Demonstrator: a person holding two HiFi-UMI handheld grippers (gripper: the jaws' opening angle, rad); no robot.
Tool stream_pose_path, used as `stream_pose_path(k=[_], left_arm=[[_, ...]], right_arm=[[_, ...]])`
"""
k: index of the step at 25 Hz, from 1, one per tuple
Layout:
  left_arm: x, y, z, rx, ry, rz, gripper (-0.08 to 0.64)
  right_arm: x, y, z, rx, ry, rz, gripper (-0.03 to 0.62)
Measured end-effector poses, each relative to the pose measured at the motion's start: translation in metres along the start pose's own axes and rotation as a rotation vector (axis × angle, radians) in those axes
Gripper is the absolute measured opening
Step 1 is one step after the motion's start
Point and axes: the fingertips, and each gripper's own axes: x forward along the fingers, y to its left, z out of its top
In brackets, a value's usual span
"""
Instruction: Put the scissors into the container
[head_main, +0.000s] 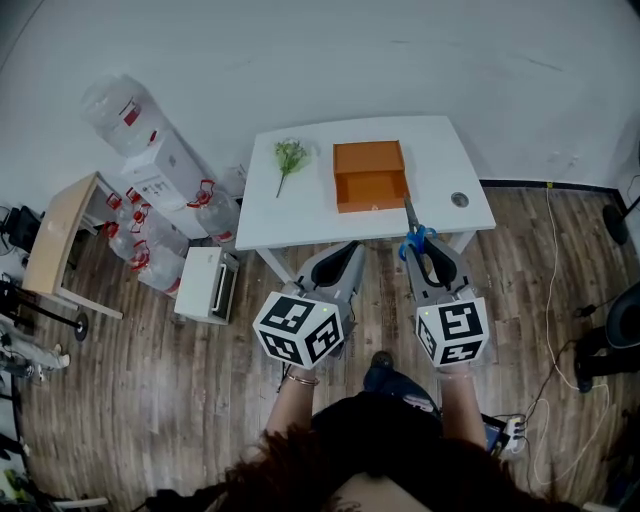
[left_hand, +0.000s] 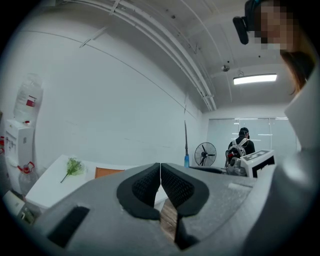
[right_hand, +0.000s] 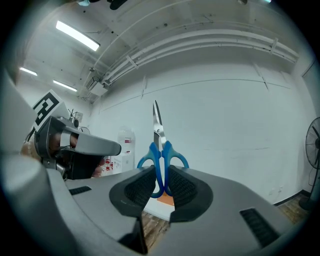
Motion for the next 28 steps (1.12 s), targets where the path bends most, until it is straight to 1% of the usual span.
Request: stream_pose_path(k=[6,9,14,21,28], left_arm=[[0.049,0.014,0.008,0.009,0.007,0.003,0.018],[0.069,0.023,0.013,0.005,0.003,0.019,0.018],[0.092,0.038,0.014,-0.001,0.001,0.052,0.018],[0.111,0.062,0.011,-0.018,0.022,0.100,0.018],[0.132,0.090,0.012,-0.024,0.028,0.114,0.018]], right_arm=[[0.035,-0.039,-0.001,0.005,-0.004,0.008,0.063],[0.052,-0.054,-0.004,0.005,0.003,0.028,0.063],[0.080,-0.072,-0.011,-0.021,0.027,0.062,0.063],[0.115,-0.085,-0.025,-0.051,0.074,0.101,0.064],[0.150,-0.090,-0.040,-0.109,0.118,0.128,0.064]])
